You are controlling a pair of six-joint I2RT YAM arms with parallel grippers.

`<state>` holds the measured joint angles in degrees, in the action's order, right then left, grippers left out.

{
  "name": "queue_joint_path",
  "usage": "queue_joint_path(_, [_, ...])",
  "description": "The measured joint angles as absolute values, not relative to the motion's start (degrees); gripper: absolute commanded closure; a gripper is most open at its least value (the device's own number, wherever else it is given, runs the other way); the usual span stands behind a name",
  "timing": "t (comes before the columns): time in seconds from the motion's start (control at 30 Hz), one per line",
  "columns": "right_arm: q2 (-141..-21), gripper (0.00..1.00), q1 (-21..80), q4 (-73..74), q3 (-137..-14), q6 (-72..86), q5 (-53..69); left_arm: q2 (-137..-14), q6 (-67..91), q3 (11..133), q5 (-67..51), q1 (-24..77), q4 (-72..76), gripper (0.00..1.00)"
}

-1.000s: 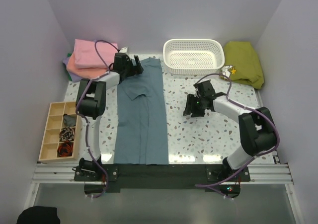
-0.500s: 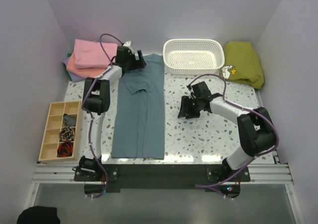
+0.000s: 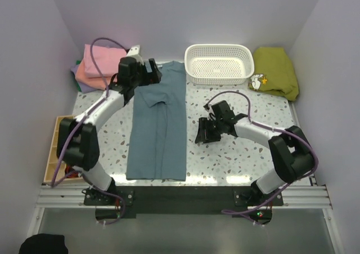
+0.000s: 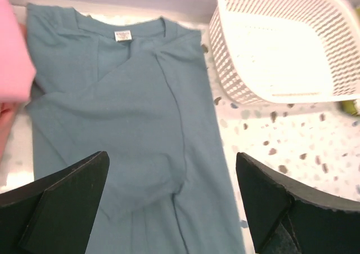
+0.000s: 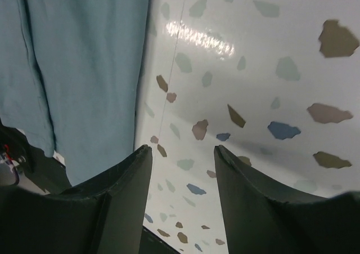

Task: Fold and stack the t-shirts
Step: Rotate the tshirt 90 degrees, then grab the bottom of the folded rectangular tshirt with both arms

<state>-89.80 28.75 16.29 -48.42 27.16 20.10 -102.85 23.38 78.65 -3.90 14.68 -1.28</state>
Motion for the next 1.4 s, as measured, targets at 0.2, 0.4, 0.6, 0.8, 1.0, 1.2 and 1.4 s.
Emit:
queue_joint_path(0.2, [-84.2, 0.48, 32.9, 16.7, -43.9, 28.0, 20.2, -74.7, 29.6, 48.8, 2.4, 16.2, -1.4, 0.00])
queue_joint_path(0.4, [-79.3, 0.48, 39.6, 16.6, -41.8, 30.9, 18.5, -56.4, 38.4, 32.4, 8.7, 20.9, -14.2, 0.00])
queue_joint_path(0.6, [-79.5, 0.48, 48.7, 15.3, -39.3, 36.5, 15.2, -40.1, 46.0, 26.8, 12.4, 21.3, -24.2, 0.00])
queue_joint_path(0.8, [-82.0, 0.48, 53.4, 14.4, -38.2, 41.1, 11.4, -38.5, 52.7, 24.5, 13.5, 25.0, -29.9, 0.00])
queue_joint_path(1.0, [-82.6, 0.47, 54.8, 13.5, -38.2, 43.1, 9.1, -38.3, 60.6, 20.6, 15.6, 30.6, -35.1, 0.00])
queue_joint_path(1.2, [-83.6, 0.47, 54.9, 10.6, -38.1, 44.1, 9.1, -37.0, 65.0, 19.4, 18.0, 31.6, -39.0, 0.00])
queue_joint_path(1.4, [-86.7, 0.60, 55.0, 4.6, -38.3, 45.7, 12.3, -36.7, 65.7, 19.4, 18.7, 31.7, -39.2, 0.00])
